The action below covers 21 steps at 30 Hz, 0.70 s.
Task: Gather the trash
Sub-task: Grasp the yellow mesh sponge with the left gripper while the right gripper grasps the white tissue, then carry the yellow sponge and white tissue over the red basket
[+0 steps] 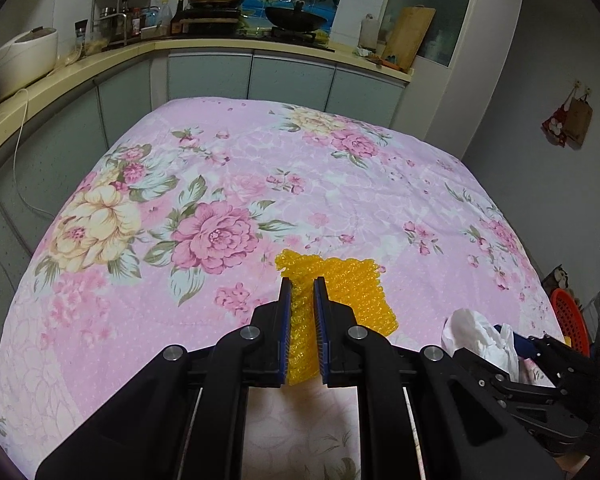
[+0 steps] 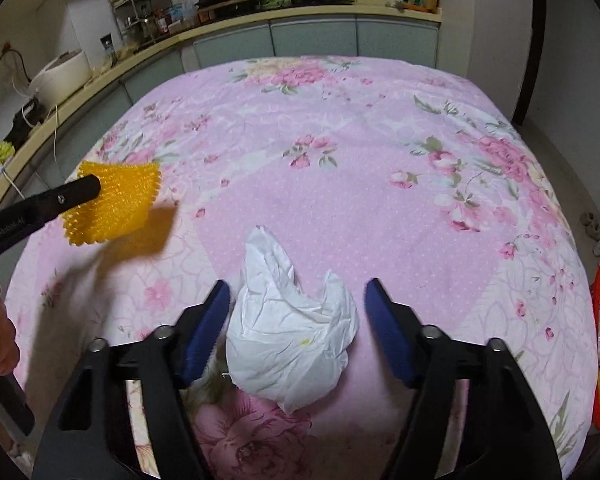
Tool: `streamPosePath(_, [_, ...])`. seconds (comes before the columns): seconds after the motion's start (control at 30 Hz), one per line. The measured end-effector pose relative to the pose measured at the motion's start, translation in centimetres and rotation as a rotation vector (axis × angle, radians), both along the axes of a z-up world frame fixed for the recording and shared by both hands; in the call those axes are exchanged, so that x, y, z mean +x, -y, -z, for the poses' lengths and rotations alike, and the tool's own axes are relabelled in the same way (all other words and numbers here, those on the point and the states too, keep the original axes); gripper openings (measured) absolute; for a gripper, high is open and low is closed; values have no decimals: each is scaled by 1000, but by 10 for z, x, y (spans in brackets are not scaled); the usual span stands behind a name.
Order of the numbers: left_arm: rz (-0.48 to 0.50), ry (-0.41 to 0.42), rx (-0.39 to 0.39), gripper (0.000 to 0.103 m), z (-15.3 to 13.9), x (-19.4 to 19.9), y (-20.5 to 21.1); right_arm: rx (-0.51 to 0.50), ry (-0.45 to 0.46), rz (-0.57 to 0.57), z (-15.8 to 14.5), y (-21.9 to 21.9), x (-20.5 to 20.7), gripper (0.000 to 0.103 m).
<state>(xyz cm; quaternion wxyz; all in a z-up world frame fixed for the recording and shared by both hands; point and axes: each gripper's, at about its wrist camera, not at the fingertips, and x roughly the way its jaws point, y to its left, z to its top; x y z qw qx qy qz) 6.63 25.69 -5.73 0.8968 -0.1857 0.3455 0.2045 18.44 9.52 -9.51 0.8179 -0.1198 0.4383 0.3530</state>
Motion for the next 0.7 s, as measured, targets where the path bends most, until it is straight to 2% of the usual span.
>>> streamPosePath(0.23, [-4, -1, 0, 10, 0, -2, 2, 5, 19, -1, -3, 4, 1, 36])
streamPosePath(0.7, [5, 30, 33, 10, -21, -1, 13, 98, 93, 50, -50, 32, 6, 33])
